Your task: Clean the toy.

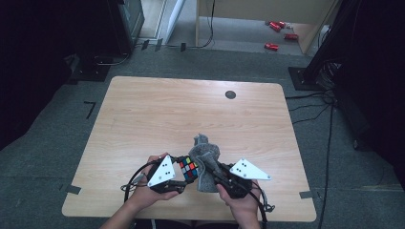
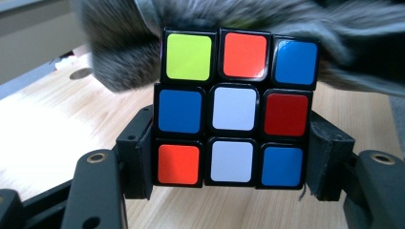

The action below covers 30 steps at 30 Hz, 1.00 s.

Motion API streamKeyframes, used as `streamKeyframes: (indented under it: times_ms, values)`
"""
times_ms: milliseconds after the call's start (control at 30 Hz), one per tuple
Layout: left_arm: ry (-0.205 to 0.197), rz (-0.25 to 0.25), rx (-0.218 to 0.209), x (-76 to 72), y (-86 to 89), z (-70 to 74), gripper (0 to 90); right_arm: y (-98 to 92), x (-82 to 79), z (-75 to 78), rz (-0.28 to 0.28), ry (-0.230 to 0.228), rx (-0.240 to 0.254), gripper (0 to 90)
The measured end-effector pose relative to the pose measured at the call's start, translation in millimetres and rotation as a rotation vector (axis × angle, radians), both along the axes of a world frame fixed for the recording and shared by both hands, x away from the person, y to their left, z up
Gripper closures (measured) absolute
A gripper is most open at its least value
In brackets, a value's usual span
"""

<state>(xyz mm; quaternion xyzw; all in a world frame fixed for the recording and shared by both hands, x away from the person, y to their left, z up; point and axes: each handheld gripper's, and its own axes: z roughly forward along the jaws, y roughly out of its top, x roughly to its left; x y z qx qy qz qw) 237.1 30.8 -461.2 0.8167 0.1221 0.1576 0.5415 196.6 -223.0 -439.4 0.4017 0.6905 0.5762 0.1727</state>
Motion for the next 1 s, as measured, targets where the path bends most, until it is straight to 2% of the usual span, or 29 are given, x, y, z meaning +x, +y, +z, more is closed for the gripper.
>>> streamKeyframes:
  times_ms: [67,133,233,267,367,467,533,633,700,733,833,933,1000]
  values:
    - [0.001,0.004,-0.008,0.9,0.7,0.2,34.1,-6.1,4.2,-3.9,-0.039,0.033,0.004,75.7]
    - [0.004,0.005,-0.014,2.4,1.8,-0.1,34.1,-11.4,8.6,-8.1,-0.079,0.061,-0.026,75.7]
    - [0.01,0.034,0.017,5.6,1.8,-2.8,34.1,-19.5,11.6,-10.1,-0.123,0.08,-0.017,75.6]
    - [0.019,0.037,0.031,7.0,1.5,-4.5,34.1,-21.0,10.7,-8.0,-0.13,0.071,-0.003,75.6]
    - [0.029,0.03,0.041,7.6,0.1,-7.4,34.1,-16.8,2.7,2.7,-0.115,-0.006,0.001,75.6]
    - [0.03,0.014,0.034,5.5,-2.8,-7.1,34.0,-3.1,-5.5,10.8,-0.031,-0.073,-0.002,75.4]
    - [0.027,0.007,0.036,4.3,-3.9,-6.9,34.0,6.8,-9.5,12.2,0.019,-0.09,-0.003,75.2]
    - [0.015,0.003,0.02,2.4,-2.9,-4.7,34.0,14.4,-10.0,7.3,0.048,-0.077,-0.029,75.0]
    - [0.002,0.009,0.019,1.5,-1.8,-3.2,34.0,11.5,-7.2,2.3,0.038,-0.063,-0.013,74.9]
    - [0.001,0.008,0.01,1.2,-1.3,-2.8,34.0,9.2,-5.4,0.6,0.028,-0.051,-0.01,74.9]
    - [0.003,0.005,-0.006,1.5,-0.5,-1.4,34.0,0.6,-0.2,-3.6,-0.014,-0.04,-0.046,75.0]
    - [0.006,0.007,-0.013,2.5,-0.3,-1.3,34.0,-9.1,5.9,-8.2,-0.063,-0.009,-0.085,75.3]
    - [0.006,0.011,-0.007,3.7,0.0,-1.8,34.1,-13.8,6.9,-8.6,-0.089,-0.002,-0.09,75.4]
